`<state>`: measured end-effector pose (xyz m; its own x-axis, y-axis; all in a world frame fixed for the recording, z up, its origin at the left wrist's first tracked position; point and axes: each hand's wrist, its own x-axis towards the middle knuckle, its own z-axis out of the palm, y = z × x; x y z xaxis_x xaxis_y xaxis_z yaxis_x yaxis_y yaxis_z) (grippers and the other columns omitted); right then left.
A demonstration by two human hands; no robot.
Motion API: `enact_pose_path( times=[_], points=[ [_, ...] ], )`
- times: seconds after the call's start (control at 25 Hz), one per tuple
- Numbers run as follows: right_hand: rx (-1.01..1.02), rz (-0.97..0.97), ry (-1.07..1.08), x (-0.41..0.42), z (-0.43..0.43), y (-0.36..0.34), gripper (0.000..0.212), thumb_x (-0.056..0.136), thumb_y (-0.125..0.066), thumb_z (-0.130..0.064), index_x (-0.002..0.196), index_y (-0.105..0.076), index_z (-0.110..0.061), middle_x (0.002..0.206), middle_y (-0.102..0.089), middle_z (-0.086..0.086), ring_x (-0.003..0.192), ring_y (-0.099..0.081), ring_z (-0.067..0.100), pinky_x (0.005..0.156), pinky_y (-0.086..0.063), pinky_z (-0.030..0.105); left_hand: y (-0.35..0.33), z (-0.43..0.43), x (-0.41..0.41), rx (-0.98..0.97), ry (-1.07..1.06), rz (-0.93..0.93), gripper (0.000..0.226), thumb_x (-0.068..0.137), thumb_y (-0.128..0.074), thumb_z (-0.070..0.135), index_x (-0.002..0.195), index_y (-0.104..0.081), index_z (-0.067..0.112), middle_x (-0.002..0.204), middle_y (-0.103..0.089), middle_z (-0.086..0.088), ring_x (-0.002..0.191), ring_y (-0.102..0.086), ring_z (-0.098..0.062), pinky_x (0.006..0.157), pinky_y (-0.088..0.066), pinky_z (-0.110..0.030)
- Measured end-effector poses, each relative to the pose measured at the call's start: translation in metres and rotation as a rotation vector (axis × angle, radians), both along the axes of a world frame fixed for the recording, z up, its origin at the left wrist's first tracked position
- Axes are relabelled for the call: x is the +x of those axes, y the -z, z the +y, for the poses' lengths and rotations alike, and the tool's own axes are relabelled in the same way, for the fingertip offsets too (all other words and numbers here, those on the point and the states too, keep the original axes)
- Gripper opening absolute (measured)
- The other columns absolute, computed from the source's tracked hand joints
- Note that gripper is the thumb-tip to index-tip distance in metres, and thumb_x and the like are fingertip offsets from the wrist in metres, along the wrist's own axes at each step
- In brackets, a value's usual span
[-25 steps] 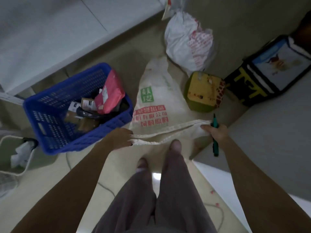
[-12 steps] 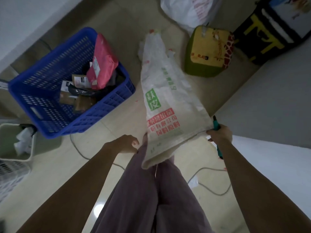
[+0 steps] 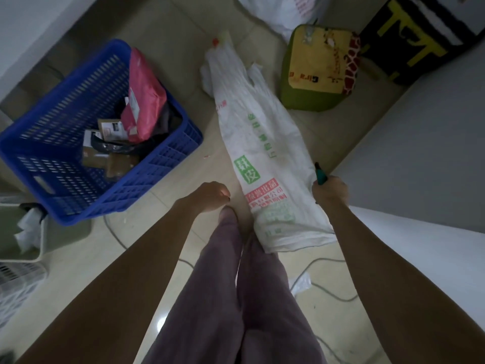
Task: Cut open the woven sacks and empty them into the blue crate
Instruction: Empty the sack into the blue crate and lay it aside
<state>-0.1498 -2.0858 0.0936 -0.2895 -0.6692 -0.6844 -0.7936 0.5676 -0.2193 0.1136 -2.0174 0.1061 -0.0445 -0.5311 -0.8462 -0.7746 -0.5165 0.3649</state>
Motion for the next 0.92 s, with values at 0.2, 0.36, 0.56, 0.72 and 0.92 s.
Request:
enact_pose_path(
  times=[0.2, 0.36, 0.56, 0.72, 0.92],
  points=[
    [-0.004, -0.098, -0.034, 0.041, -0.047, 0.050, 0.019, 0.093, -0.047, -0.015, 0.101, -0.060, -0.003, 0.070, -0.054, 0.004, 0.069, -0.059, 0.024, 0.058, -0.048, 0.028, 0.069, -0.042, 0.018, 0.027, -0.108, -0.011, 0.029, 0.095, -0.049, 0.020, 0.121, -0.060, 0.013, 0.133, -0.053, -0.005, 0.122, -0.047, -0.022, 0.095, -0.035, -0.025],
    [0.009, -0.187, -0.022, 0.087, -0.094, 0.117, 0.021, 0.095, -0.051, -0.018, 0.110, -0.060, -0.005, 0.096, -0.066, 0.010, 0.061, -0.063, 0.020, 0.062, -0.055, 0.031, 0.130, -0.096, 0.041, -0.012, -0.164, -0.037, 0.033, 0.097, -0.043, 0.018, 0.126, -0.054, 0.008, 0.137, -0.048, -0.009, 0.128, -0.041, -0.024, 0.105, -0.028, -0.029],
    [-0.072, -0.215, -0.002, 0.153, -0.156, 0.200, 0.024, 0.092, -0.050, -0.014, 0.105, -0.063, 0.001, 0.104, -0.067, 0.016, 0.087, -0.066, 0.033, 0.053, -0.043, 0.027, 0.210, -0.153, 0.088, -0.111, -0.497, -0.006, 0.030, 0.090, -0.047, 0.010, 0.118, -0.050, -0.001, 0.106, -0.053, -0.024, 0.103, -0.055, -0.035, 0.071, -0.038, -0.029],
    [-0.186, -0.318, -0.017, 0.205, -0.211, 0.284, 0.027, 0.093, -0.051, -0.011, 0.114, -0.063, 0.000, 0.111, -0.064, 0.018, 0.099, -0.063, 0.034, 0.084, -0.054, 0.039, 0.310, -0.207, 0.096, -0.099, -0.901, 0.041, 0.040, 0.093, -0.042, 0.009, 0.130, -0.041, -0.006, 0.134, -0.044, -0.026, 0.120, -0.047, -0.037, 0.087, -0.043, -0.035],
    [-0.449, -0.325, -0.029, 0.222, -0.289, 0.409, 0.025, 0.095, -0.051, -0.013, 0.117, -0.060, -0.003, 0.106, -0.062, 0.015, 0.089, -0.058, 0.025, 0.064, -0.040, 0.024, 0.460, -0.300, 0.099, -0.416, -0.770, -0.263, 0.035, 0.095, -0.036, -0.002, 0.130, -0.039, -0.006, 0.138, -0.039, -0.027, 0.129, -0.037, -0.038, 0.105, -0.031, -0.038]
  ],
)
